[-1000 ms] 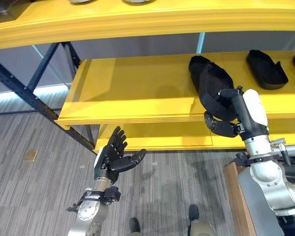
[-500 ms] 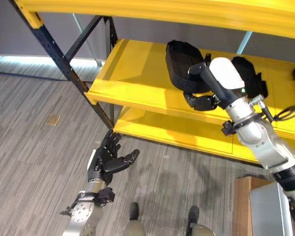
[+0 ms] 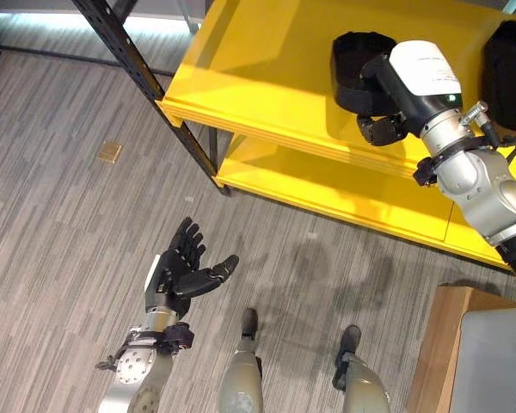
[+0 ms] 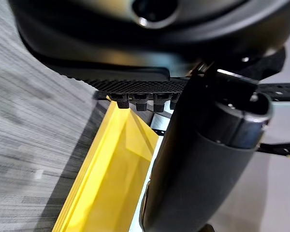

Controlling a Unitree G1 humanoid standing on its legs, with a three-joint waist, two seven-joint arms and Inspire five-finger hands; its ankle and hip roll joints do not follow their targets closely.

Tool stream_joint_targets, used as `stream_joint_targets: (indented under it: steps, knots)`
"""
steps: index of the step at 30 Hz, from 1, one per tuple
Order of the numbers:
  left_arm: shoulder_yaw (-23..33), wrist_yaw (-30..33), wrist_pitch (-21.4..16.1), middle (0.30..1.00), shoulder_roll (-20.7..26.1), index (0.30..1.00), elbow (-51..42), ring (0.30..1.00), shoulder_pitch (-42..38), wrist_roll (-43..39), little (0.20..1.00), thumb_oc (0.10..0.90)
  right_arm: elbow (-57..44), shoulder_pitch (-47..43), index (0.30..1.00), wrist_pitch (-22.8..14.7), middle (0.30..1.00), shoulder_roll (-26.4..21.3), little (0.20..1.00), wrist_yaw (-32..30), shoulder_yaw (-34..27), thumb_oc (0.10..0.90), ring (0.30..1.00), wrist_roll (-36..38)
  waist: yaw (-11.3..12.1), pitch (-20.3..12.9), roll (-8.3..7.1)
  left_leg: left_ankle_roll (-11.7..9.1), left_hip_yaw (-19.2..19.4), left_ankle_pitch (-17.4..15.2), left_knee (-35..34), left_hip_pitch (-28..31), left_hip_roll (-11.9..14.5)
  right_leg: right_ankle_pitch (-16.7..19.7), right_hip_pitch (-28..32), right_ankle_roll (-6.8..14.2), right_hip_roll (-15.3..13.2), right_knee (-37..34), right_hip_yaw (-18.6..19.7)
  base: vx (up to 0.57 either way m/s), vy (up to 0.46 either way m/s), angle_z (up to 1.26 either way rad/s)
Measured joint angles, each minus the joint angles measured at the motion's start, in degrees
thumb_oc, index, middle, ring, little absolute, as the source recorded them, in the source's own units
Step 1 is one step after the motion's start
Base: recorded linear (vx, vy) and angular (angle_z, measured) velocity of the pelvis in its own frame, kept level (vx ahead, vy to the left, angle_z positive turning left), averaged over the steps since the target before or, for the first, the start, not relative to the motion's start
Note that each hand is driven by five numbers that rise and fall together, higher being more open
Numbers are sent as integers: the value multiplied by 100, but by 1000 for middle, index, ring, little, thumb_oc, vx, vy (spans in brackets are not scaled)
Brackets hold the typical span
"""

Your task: Move parts from the plastic box to the shelf.

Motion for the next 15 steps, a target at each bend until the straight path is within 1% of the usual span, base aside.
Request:
stream_joint_targets:
  steps: [1,3,5,8,9,15]
  knots:
    - [0,1,-5,1000,0,1000,-4,1000,-11,-2,1000,900,82,-31,300,9,300,-5,300,0,14,400,300,-1,7,7,9,-1,-1,2,-4,-29,-7,-7,-37,0,-6,15,0,0,0,0]
    - [13,2,-65,1000,0,1000,-35,1000,-67,-2,1000,900,430,-349,300,18,300,-46,300,-41,207,400,300,-2,-11,168,48,-3,-10,4,2,-26,-17,-31,-54,4,-28,78,-5,-9,-9,2]
    - [12,12,-88,1000,-2,1000,-36,1000,-127,-2,1000,900,695,-484,300,31,300,-63,300,-61,266,400,300,0,10,214,62,-5,-9,5,10,-62,-27,-94,-141,-3,-57,207,-2,0,0,0]
    - [9,12,-125,1000,-2,1000,-40,1000,-155,-1,1000,900,1154,-748,300,9,300,3,300,-83,644,400,300,1,2,224,77,-9,1,9,11,-123,-31,-116,-263,-15,-69,292,12,-2,-4,-1]
    - [3,9,-125,1000,-3,1000,-57,1000,-162,-1,1000,900,1221,-745,300,22,300,18,300,-83,648,400,300,2,5,236,79,-11,4,10,11,-135,-30,-118,-275,-16,-69,294,13,0,0,0]
    - [-18,93,-159,1000,-3,1000,-64,1000,-298,1,1000,900,1974,-849,300,47,300,423,300,-284,640,400,300,118,-11,259,95,-26,-10,30,15,-149,-30,-182,-361,-41,-87,441,27,0,0,0]
